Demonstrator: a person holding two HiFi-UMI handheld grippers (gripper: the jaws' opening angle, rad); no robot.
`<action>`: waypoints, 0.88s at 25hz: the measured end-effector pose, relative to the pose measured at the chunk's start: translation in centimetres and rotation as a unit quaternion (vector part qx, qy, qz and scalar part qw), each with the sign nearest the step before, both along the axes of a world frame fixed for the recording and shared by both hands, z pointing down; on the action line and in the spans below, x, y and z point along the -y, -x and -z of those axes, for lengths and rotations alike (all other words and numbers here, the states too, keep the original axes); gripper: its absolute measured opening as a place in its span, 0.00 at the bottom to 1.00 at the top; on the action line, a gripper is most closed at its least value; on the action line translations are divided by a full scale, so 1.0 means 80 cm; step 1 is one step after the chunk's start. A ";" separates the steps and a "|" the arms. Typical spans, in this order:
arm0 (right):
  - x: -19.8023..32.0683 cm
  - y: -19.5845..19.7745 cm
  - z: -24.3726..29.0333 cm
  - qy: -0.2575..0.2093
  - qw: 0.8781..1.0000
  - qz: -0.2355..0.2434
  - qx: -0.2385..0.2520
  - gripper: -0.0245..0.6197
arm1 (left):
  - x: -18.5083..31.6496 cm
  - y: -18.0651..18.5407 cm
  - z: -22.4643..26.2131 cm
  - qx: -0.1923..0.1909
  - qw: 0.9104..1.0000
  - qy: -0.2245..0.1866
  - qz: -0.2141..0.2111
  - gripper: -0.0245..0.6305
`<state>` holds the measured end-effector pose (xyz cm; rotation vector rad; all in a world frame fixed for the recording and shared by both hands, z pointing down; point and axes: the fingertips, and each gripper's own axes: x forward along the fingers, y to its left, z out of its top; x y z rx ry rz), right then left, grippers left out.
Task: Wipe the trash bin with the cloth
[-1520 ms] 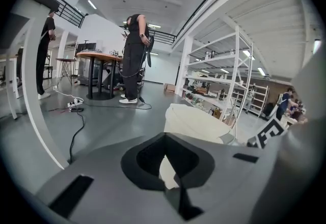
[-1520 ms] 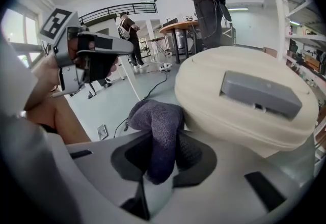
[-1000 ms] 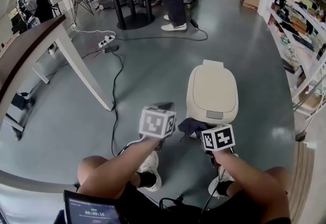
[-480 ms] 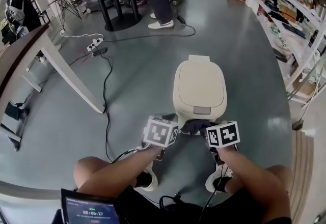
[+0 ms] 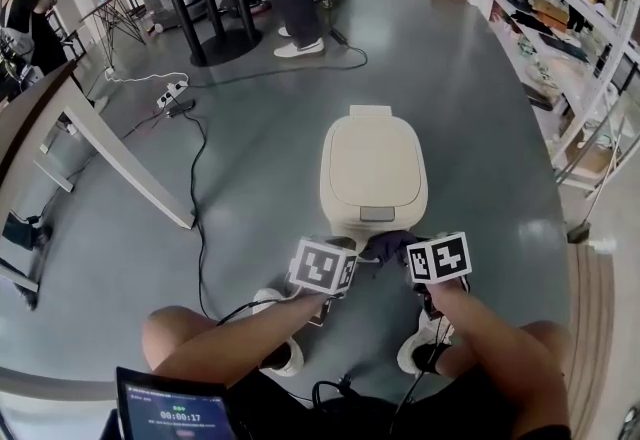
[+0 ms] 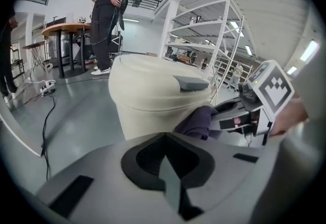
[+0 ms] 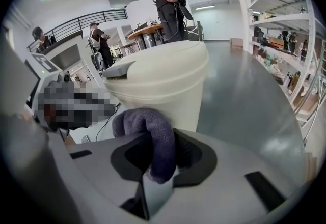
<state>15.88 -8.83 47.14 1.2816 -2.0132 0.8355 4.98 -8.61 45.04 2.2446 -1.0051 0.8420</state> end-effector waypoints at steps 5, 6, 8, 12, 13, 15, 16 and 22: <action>-0.001 -0.024 -0.003 0.000 1.000 -0.014 -0.006 0.18 | -0.008 -0.029 -0.006 0.001 1.000 0.007 -0.023 0.03; 0.000 -0.027 -0.004 0.000 1.000 -0.015 -0.008 0.18 | -0.009 -0.033 -0.007 0.003 1.000 0.007 -0.027 0.03; 0.003 -0.033 -0.007 0.000 1.000 -0.017 -0.011 0.18 | -0.009 -0.041 -0.008 0.005 0.999 0.007 -0.034 0.03; 0.008 -0.044 -0.011 0.002 1.000 -0.020 -0.017 0.18 | -0.007 -0.051 -0.010 0.006 0.999 0.005 -0.045 0.03; 0.009 -0.044 -0.011 0.001 1.000 -0.019 -0.019 0.18 | -0.007 -0.050 -0.012 0.011 0.999 0.003 -0.049 0.03; 0.007 -0.044 -0.012 -0.002 0.999 -0.011 -0.030 0.18 | -0.006 -0.042 -0.018 0.027 0.998 -0.004 -0.055 0.03; 0.005 -0.043 -0.013 -0.002 0.999 -0.006 -0.037 0.18 | -0.005 -0.036 -0.021 0.033 0.998 -0.005 -0.055 0.03; -0.011 -0.014 -0.034 0.017 0.999 0.019 -0.047 0.18 | 0.000 0.001 -0.030 0.033 0.999 0.005 -0.031 0.03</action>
